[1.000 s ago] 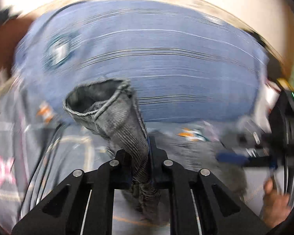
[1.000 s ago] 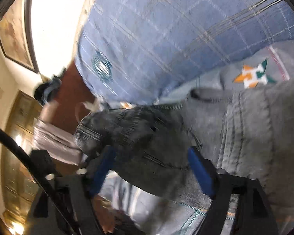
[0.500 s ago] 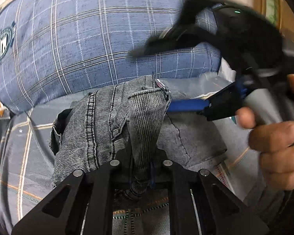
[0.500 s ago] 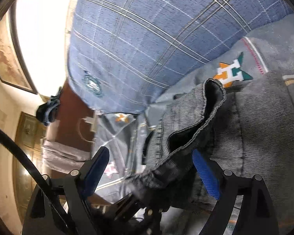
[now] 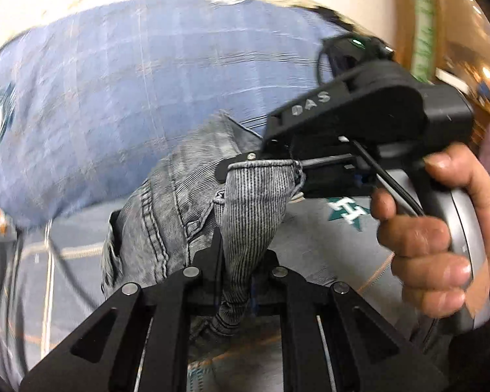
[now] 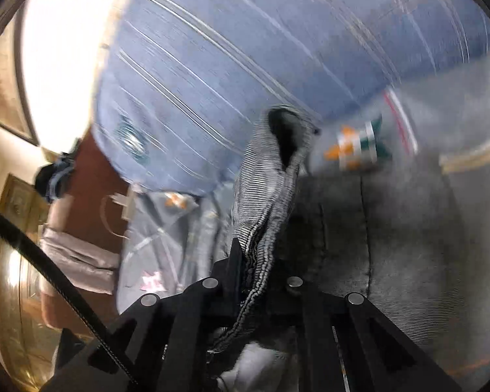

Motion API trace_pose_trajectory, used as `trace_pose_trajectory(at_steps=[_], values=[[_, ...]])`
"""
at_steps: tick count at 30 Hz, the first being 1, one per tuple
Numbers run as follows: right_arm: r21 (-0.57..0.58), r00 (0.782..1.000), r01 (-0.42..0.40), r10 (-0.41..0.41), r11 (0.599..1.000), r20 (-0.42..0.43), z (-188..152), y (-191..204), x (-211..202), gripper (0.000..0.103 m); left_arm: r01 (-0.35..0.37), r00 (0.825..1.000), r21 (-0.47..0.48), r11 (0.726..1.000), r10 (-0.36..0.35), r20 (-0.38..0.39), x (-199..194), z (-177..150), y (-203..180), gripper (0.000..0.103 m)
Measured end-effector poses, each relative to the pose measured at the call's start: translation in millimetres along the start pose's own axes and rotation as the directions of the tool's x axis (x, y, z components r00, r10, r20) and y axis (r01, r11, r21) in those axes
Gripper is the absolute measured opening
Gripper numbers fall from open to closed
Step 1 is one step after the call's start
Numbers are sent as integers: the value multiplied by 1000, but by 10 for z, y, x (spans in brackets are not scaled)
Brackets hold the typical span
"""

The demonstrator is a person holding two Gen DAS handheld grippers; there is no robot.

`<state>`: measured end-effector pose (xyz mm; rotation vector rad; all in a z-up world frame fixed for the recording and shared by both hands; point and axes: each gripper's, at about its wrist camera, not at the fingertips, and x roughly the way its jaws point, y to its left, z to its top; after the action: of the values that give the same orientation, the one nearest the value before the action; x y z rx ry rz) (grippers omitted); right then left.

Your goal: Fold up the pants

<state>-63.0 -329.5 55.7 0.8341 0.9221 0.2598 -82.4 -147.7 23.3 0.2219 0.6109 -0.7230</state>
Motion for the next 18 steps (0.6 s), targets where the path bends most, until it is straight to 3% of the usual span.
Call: trace_pose_trajectory(at_steps=[3,6,7,8,10,12,13,14,16,18], values=[[31,996,81,-80,996,-44,36,-232,-55,10,55,994,22,998,-53,-92,249,-34,-149,11],[131,957,259,-236,957,-166,5,-679,232,14,132,963,-32,991,-136,-232,605,-292,-174,14],[171,942,297,-259,940,-215,-31,-842,333,14,169,944,-83,982,-186,-274,686,-419,-127,14],[207,941,295,-246,933,-233,-58,-924,368,14,184,931,-122,975,-213,-295,714,-478,-75,14],[212,946,281,-233,936,-226,-56,-915,355,14,219,919,-187,958,-267,-289,669,-465,45,14],[164,951,273,-241,948,-193,-23,-782,311,14,244,919,-244,939,-305,-252,552,-347,181,16],[124,949,284,-260,951,-177,-20,-690,307,11,247,920,-263,933,-310,-238,507,-301,233,25],[98,946,292,-273,951,-174,-29,-665,293,10,254,924,-297,920,-322,-208,420,-233,330,41],[89,946,294,-276,952,-173,-23,-642,252,9,255,936,-342,904,-320,-149,254,-139,517,57],[93,953,281,-266,955,-144,-12,-615,160,9,267,934,-374,888,-334,-125,189,-79,664,58]])
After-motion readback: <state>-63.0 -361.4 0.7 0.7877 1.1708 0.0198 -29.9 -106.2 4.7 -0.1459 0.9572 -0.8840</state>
